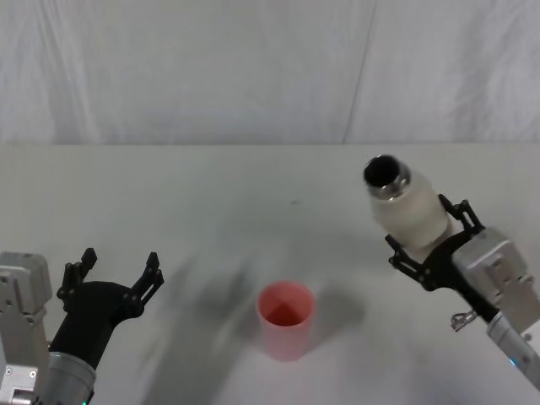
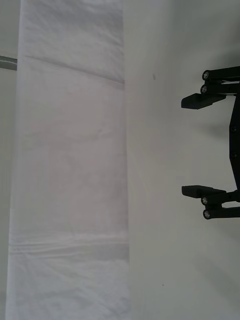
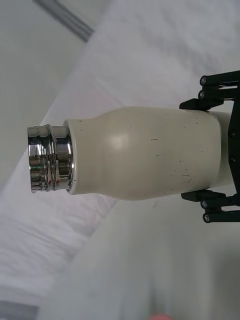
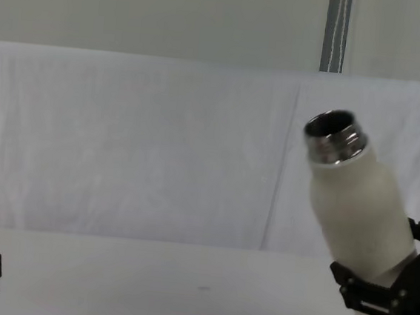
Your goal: Grasp the thermos with one hand and pour water into the cup lid.
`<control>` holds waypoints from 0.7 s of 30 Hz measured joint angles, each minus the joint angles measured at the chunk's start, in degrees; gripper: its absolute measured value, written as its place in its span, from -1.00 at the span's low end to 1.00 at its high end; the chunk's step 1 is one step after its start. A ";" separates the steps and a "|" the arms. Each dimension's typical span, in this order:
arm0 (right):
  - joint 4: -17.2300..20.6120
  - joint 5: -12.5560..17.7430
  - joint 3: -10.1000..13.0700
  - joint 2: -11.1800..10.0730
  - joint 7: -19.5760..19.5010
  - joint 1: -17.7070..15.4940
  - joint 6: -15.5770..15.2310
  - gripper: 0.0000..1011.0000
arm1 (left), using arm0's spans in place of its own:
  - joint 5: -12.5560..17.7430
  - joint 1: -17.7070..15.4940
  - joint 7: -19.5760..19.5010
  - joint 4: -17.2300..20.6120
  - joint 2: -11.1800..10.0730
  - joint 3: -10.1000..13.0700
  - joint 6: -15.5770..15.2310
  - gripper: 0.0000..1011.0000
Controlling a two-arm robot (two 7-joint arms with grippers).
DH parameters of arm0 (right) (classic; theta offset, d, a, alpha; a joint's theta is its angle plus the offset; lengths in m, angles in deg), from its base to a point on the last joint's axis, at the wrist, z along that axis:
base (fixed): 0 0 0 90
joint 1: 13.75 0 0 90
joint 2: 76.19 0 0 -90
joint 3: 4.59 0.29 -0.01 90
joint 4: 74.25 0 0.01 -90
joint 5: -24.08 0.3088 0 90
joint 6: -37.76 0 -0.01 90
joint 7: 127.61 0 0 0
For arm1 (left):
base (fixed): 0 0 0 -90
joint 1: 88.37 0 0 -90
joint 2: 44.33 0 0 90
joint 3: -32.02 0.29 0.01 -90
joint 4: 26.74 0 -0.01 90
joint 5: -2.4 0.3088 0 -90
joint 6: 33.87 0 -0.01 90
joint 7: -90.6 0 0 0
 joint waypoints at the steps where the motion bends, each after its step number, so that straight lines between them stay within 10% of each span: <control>1: -0.07 1.09 0.38 0.25 0.28 -0.05 -0.11 0.88 | 0.00 0.00 0.00 0.00 0.00 0.00 0.00 0.98; 21: -1.27 18.01 5.20 3.87 3.63 -0.65 -2.74 0.88 | 0.00 0.00 0.00 0.00 0.00 0.00 0.00 0.98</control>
